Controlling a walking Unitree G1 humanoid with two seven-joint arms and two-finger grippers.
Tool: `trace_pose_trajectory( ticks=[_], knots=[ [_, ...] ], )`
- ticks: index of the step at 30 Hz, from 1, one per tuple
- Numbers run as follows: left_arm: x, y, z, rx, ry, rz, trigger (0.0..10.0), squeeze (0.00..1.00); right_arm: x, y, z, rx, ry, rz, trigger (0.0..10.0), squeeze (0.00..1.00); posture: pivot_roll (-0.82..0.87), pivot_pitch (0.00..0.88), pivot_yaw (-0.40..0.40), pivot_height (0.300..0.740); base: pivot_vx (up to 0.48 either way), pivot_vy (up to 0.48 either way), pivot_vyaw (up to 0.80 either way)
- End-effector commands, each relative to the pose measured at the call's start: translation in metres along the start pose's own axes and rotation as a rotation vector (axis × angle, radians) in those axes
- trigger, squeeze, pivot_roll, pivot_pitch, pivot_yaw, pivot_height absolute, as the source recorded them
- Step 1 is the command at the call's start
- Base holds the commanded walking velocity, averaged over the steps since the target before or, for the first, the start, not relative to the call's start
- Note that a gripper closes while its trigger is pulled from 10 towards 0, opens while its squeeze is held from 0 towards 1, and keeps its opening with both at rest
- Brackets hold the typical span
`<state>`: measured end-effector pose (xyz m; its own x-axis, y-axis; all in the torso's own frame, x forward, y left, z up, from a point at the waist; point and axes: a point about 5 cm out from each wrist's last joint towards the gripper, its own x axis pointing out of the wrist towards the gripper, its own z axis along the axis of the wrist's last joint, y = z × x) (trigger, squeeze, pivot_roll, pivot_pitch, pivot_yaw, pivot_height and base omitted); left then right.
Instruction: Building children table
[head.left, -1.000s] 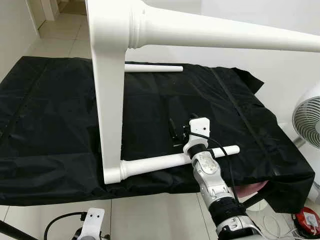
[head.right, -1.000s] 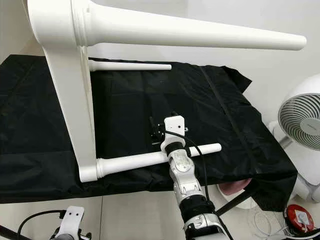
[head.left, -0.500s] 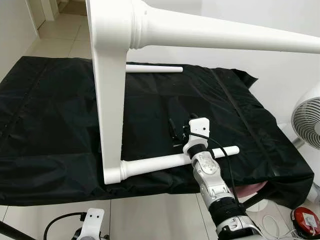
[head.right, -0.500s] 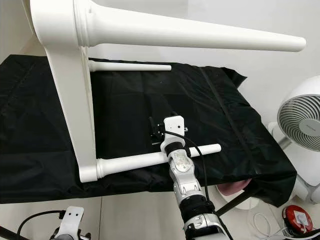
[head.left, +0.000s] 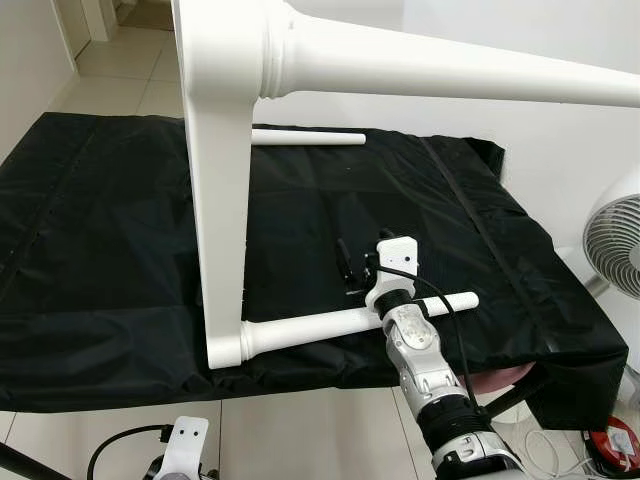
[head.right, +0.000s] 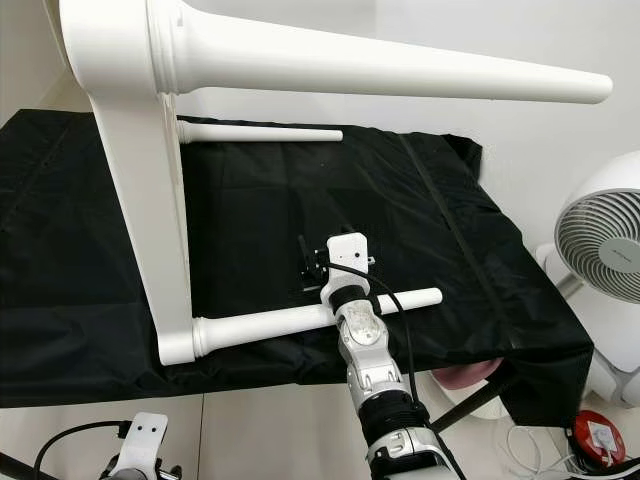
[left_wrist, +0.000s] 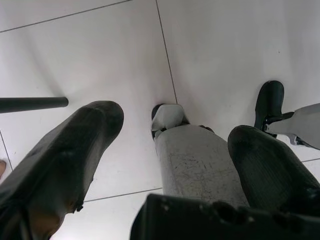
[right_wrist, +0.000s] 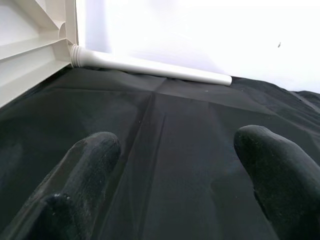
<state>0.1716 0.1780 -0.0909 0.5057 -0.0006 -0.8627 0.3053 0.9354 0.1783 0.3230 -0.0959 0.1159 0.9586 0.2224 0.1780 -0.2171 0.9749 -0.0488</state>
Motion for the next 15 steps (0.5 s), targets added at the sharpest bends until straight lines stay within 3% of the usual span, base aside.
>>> trace_pose_trajectory(
  ticks=[1,15],
  knots=[
    [-0.0011,-0.0029,-0.0108,0.006,0.046,0.064,10.0,0.0,0.0023,-0.0027,0.0019,-0.005,-0.011,-0.005,10.0,0.0,0.08,0.0,-0.121,0.74,0.0,0.0,0.0],
    [-0.0003,-0.0022,-0.0059,0.02,0.036,0.062,10.0,0.0,0.0048,-0.0027,0.0029,-0.011,-0.017,0.005,10.0,0.0,0.08,0.0,-0.124,0.74,0.0,0.0,0.0]
  ],
)
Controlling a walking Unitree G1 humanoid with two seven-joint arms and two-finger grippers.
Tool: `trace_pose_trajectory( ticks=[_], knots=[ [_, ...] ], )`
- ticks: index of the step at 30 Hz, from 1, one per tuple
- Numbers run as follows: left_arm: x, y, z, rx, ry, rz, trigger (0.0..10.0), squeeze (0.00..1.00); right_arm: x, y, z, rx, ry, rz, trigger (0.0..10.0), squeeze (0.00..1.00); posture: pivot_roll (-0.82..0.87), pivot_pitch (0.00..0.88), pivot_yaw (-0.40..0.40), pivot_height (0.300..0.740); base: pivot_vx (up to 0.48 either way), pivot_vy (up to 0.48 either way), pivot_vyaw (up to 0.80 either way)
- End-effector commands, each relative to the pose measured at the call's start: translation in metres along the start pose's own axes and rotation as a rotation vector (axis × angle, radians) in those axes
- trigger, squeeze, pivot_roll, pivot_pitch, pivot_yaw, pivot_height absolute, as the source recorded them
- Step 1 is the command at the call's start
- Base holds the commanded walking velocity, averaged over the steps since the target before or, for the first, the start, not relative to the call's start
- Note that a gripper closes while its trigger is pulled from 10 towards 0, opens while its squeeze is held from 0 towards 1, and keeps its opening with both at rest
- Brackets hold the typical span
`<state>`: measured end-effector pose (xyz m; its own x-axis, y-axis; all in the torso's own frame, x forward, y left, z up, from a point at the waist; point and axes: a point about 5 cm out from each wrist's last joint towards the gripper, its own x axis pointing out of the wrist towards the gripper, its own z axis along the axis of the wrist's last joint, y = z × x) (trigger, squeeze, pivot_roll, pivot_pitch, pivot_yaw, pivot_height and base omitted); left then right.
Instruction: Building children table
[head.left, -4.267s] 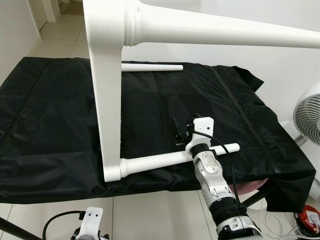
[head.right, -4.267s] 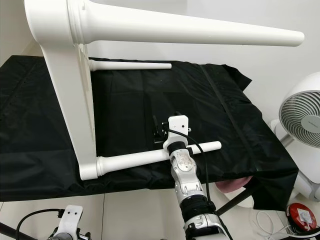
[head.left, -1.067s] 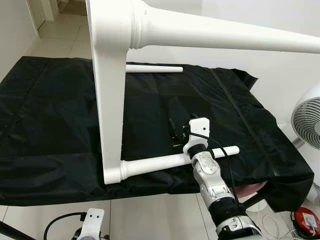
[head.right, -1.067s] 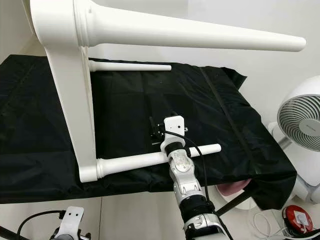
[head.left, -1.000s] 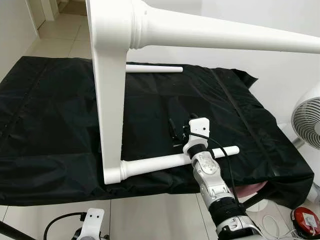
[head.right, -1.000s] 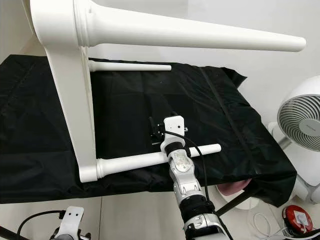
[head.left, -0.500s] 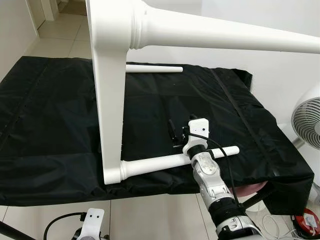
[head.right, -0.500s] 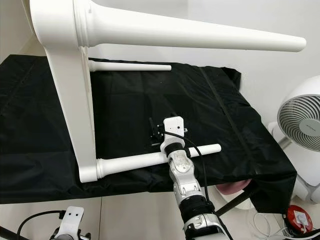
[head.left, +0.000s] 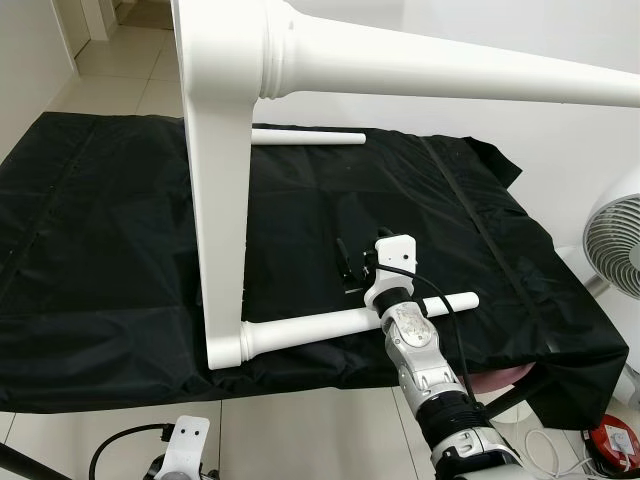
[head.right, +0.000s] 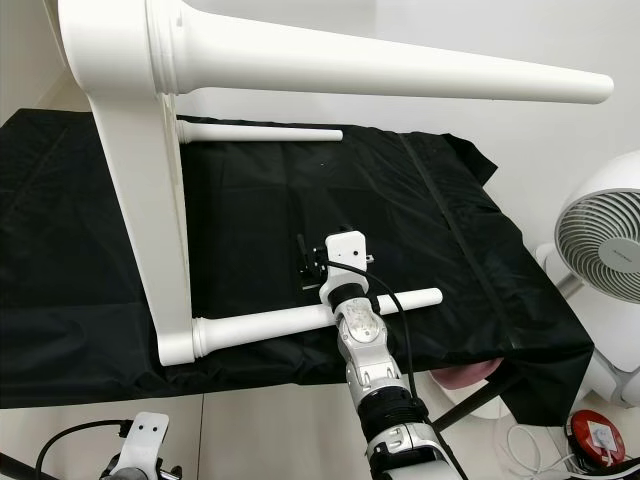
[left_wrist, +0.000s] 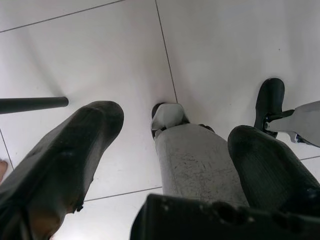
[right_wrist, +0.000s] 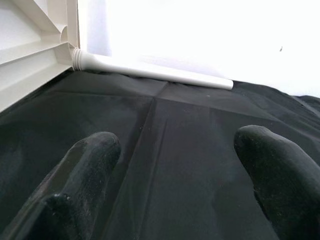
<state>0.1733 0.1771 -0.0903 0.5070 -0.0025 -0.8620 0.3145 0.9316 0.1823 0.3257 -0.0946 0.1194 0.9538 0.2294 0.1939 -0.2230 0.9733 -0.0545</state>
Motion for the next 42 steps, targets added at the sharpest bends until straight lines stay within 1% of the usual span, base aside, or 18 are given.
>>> trace_pose_trajectory(
  ticks=[1,21,32,42],
  knots=[
    [-0.0006,-0.0023,-0.0076,0.01,0.038,0.062,10.0,0.0,0.0012,-0.0031,-0.0002,-0.007,0.0,0.0,10.0,0.0,0.07,0.0,-0.124,0.74,0.0,0.0,0.0],
    [-0.0008,-0.0044,-0.0096,0.012,0.043,0.058,10.0,0.0,0.0018,-0.0024,0.0001,-0.01,-0.005,0.008,10.0,0.0,0.07,0.0,-0.13,0.74,0.0,0.0,0.0],
    [-0.0013,-0.0021,-0.0119,0.022,0.048,0.063,10.0,0.0,0.001,-0.0021,-0.0001,-0.005,-0.005,-0.002,10.0,0.0,0.07,0.0,-0.129,0.74,0.0,0.0,0.0],
    [-0.0014,0.0035,-0.0109,0.006,0.044,0.077,10.0,0.0,0.001,-0.0037,0.0001,-0.008,-0.006,-0.007,10.0,0.0,0.08,0.0,-0.129,0.74,0.0,0.0,0.0]
  ],
)
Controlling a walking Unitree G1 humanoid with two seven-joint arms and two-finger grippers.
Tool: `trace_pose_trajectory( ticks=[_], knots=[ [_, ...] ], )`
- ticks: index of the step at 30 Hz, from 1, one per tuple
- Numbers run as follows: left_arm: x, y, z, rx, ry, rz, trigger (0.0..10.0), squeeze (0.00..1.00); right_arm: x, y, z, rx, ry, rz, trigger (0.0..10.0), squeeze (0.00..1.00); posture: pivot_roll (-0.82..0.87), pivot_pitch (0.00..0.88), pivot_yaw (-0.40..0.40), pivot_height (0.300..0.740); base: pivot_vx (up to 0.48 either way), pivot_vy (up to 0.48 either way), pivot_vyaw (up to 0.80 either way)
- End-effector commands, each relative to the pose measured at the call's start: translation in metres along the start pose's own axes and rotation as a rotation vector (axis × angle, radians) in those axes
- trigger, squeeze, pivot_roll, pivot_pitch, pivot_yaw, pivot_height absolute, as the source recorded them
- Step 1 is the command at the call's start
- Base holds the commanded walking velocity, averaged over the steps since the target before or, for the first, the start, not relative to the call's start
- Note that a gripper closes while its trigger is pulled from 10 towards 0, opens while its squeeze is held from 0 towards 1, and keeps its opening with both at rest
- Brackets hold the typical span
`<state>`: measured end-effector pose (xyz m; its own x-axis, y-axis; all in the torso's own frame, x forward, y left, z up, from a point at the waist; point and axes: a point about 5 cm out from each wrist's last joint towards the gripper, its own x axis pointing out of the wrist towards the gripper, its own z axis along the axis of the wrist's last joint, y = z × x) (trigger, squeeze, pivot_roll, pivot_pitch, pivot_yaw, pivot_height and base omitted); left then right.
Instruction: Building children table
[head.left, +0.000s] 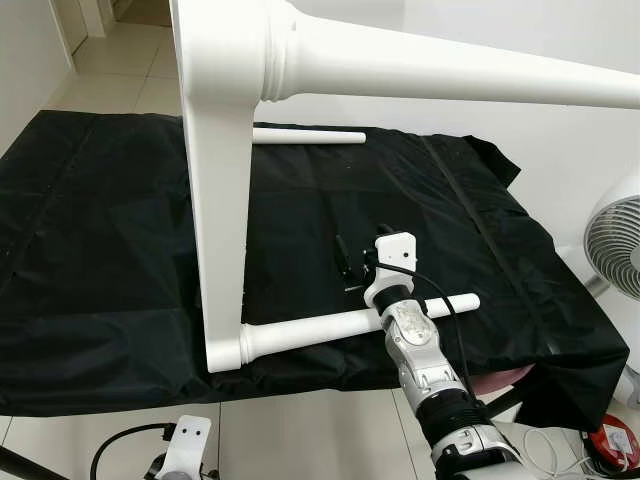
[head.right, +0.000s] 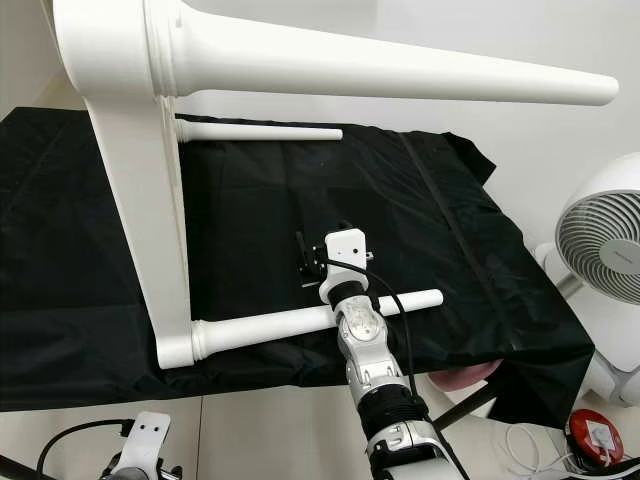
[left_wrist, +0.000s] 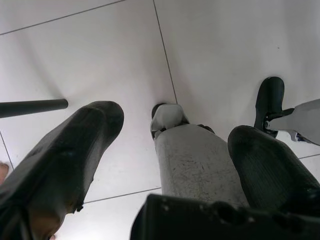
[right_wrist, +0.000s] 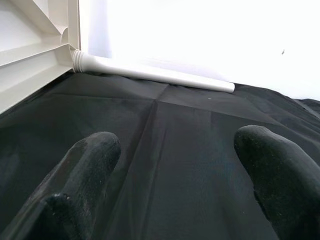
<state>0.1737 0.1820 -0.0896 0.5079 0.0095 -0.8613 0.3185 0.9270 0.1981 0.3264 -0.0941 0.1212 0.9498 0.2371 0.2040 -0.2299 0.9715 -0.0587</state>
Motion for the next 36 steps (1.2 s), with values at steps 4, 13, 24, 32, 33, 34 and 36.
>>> trace_pose_trajectory(
  ticks=[4,13,24,32,33,34,36],
  knots=[
    [-0.001,0.0,-0.009,-0.011,0.039,0.07,10.0,0.0,-0.001,-0.004,-0.002,-0.005,0.005,-0.017,10.0,0.0,0.08,0.0,-0.127,0.74,0.0,0.0,0.0],
    [-0.002,0.003,-0.012,-0.006,0.045,0.076,10.0,0.0,-0.003,-0.004,-0.003,-0.002,0.008,-0.024,10.0,0.0,0.07,0.0,-0.119,0.74,0.0,0.0,0.0],
    [-0.002,0.007,-0.012,-0.003,0.038,0.091,10.0,0.0,-0.005,-0.001,-0.004,0.007,0.011,-0.028,10.0,0.0,0.08,0.0,-0.11,0.74,0.0,0.0,0.0],
    [-0.003,0.014,-0.015,-0.009,0.047,0.1,10.0,0.0,-0.005,-0.001,-0.005,0.01,0.011,-0.033,10.0,0.0,0.09,0.0,-0.104,0.74,0.0,0.0,0.0],
    [-0.003,0.014,-0.015,-0.009,0.047,0.1,10.0,0.0,-0.005,-0.001,-0.005,0.01,0.011,-0.033,10.0,0.0,0.09,0.0,-0.104,0.74,0.0,0.0,0.0],
    [-0.003,0.015,-0.015,-0.01,0.048,0.102,10.0,0.0,-0.004,0.0,-0.005,0.011,0.011,-0.034,10.0,0.0,0.09,0.0,-0.104,0.74,0.0,0.0,0.0],
    [-0.003,0.015,-0.015,-0.009,0.047,0.103,10.0,0.0,-0.004,0.0,-0.004,0.012,0.01,-0.035,10.0,0.0,0.09,0.0,-0.103,0.74,0.0,0.0,0.0]
  ],
)
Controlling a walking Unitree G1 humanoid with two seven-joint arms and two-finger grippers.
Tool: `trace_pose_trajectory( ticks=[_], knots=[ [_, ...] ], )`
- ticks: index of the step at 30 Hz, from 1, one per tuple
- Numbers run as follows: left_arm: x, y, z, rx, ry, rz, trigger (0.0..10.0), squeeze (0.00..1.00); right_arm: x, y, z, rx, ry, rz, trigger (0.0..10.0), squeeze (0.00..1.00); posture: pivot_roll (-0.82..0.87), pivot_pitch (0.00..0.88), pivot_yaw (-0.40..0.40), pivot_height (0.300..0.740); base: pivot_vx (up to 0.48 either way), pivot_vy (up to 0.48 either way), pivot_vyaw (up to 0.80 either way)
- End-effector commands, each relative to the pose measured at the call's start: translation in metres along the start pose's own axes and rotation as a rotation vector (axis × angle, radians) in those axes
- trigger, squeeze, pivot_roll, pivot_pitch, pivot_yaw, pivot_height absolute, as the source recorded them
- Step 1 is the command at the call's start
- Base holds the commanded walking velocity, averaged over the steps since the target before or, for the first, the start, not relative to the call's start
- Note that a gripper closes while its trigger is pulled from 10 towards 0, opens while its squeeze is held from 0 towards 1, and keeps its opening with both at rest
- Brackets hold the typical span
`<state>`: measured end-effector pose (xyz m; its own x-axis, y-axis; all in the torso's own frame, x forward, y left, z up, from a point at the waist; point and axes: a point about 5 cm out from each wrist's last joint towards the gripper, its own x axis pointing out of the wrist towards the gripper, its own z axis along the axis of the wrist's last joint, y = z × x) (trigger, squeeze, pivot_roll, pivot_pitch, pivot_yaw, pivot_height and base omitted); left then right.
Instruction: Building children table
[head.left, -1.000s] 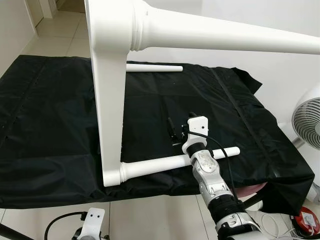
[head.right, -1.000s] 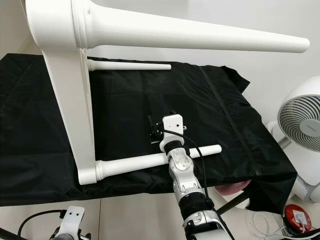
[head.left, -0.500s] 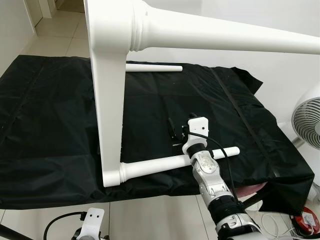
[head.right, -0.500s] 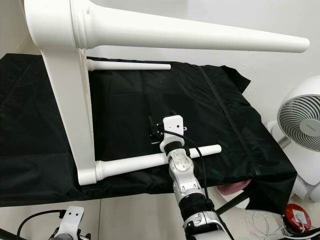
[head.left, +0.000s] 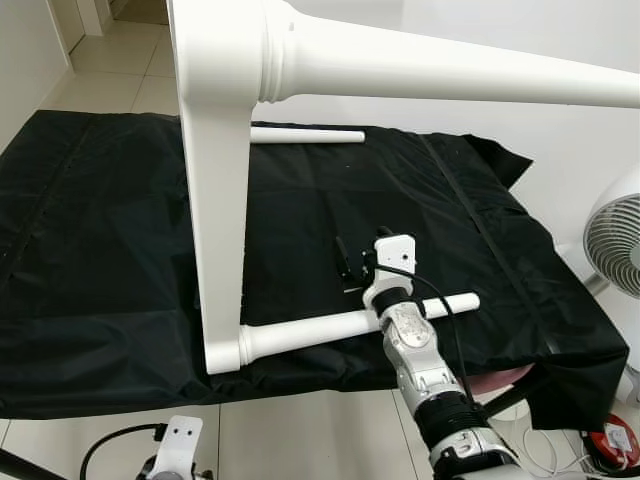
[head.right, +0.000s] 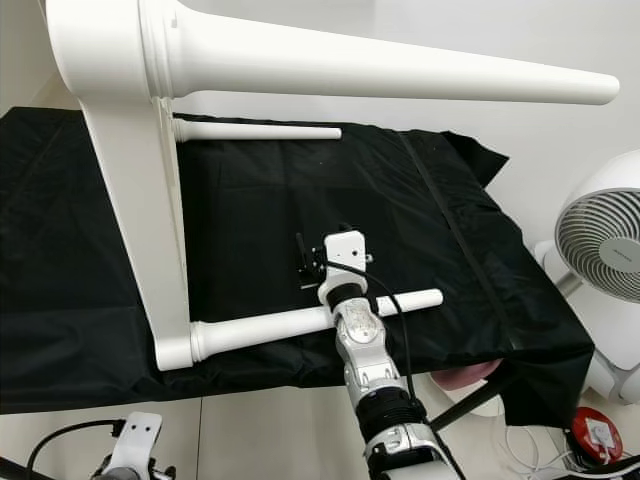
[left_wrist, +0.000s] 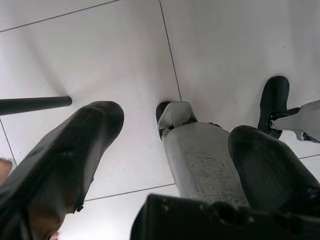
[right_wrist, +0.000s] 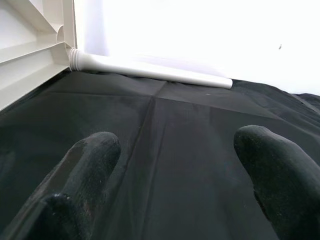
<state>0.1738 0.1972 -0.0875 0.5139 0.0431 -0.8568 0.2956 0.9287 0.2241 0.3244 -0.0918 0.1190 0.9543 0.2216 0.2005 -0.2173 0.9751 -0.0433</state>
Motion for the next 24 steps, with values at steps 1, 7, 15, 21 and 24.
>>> trace_pose_trajectory(
  ticks=[1,7,15,21,24],
  knots=[
    [-0.0013,0.0007,-0.0106,-0.001,0.042,0.069,10.0,0.0,-0.0024,-0.0033,-0.0027,-0.001,0.005,-0.019,10.0,0.0,0.09,0.0,-0.103,0.74,0.0,0.0,0.0],
    [-0.0011,0.0004,-0.0096,0.0,0.039,0.068,10.0,0.0,-0.0033,-0.0036,-0.0026,-0.001,0.004,-0.023,10.0,0.0,0.08,0.0,-0.1,0.74,0.0,0.0,0.0],
    [-0.0014,-0.0021,-0.0118,0.004,0.044,0.059,10.0,0.0,-0.0056,-0.0036,-0.004,0.002,0.009,-0.029,10.0,0.0,0.08,0.0,-0.097,0.74,0.0,0.0,0.0],
    [-0.0012,-0.002,-0.0109,0.001,0.043,0.06,10.0,0.0,-0.0046,-0.0039,-0.0036,0.002,0.008,-0.028,10.0,0.0,0.09,0.0,-0.103,0.74,0.0,0.0,0.0],
    [-0.001,-0.0016,-0.0093,-0.004,0.039,0.061,10.0,0.0,-0.0032,-0.0034,-0.0026,0.002,0.004,-0.026,10.0,0.0,0.09,0.0,-0.102,0.74,0.0,0.0,0.0]
  ],
)
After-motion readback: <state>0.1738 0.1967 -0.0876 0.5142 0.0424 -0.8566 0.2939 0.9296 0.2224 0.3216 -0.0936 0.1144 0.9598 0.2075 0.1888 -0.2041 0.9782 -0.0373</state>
